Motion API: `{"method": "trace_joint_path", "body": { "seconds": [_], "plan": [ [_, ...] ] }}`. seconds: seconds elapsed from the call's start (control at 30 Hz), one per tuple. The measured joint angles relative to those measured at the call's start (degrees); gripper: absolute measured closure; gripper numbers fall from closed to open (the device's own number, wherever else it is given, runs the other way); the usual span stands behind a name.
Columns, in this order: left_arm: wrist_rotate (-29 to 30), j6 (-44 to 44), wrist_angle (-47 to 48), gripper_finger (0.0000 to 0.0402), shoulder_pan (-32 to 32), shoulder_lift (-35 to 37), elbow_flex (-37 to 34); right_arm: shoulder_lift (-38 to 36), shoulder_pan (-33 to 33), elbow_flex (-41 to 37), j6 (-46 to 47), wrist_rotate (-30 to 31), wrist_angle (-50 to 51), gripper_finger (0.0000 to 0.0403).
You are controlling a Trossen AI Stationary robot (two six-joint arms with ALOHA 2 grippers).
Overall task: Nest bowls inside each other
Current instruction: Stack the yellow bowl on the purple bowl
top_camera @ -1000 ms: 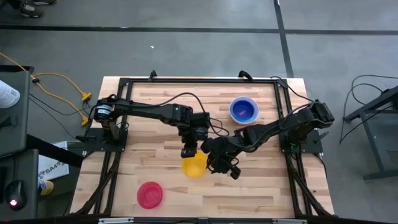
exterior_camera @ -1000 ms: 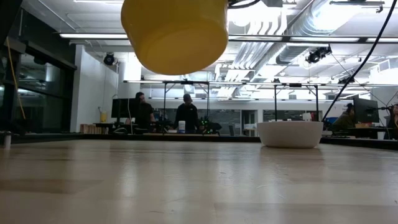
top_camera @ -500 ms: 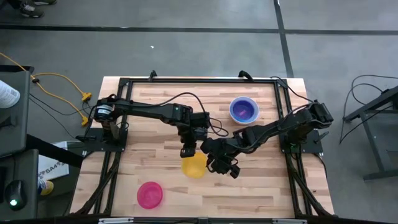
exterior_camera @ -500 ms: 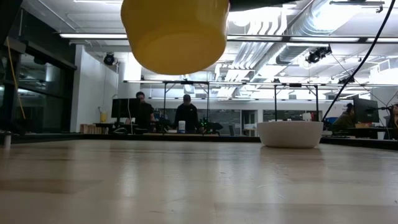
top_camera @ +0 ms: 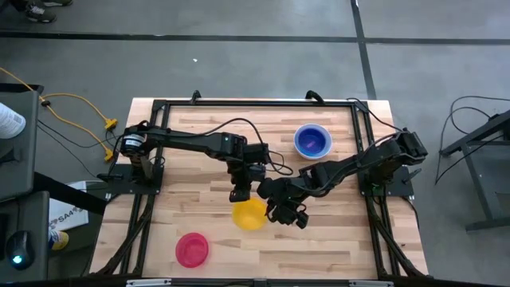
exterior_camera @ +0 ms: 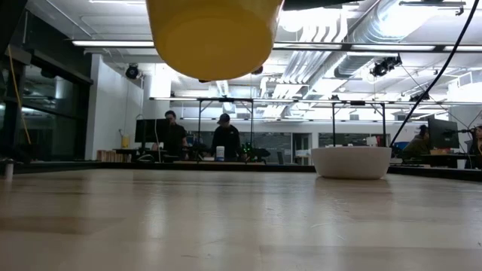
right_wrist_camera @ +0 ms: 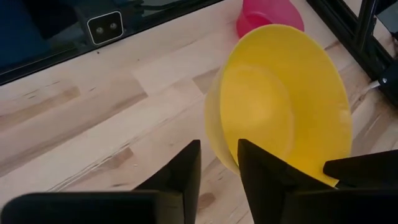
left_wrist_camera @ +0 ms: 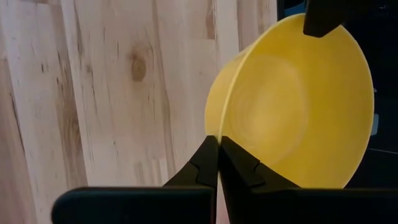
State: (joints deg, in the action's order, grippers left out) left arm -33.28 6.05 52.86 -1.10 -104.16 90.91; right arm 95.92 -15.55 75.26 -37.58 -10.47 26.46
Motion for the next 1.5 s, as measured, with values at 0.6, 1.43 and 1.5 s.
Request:
{"method": "trace_joint_path", "body": {
  "seconds": [0.6, 1.43, 1.5],
  "plan": [
    [-0.5, -0.4, -0.8, 0.0401, 0.0, 0.1, 0.0, 0.0, -0.3, 0.0, -0.2, 0.0, -0.5, 0.0393],
    [8.3, -4.1, -1.2, 0.0306, -0.1, 0.1, 0.1, 0.1, -0.2, 0.0, 0.7, -0.1, 1.1, 0.04],
    [6.9, -4.1, -1.0, 0.0305, 0.0, 0.1, 0.1, 0.1, -0.2, 0.0, 1.1, -0.2, 1.5, 0.04]
  ]
}}
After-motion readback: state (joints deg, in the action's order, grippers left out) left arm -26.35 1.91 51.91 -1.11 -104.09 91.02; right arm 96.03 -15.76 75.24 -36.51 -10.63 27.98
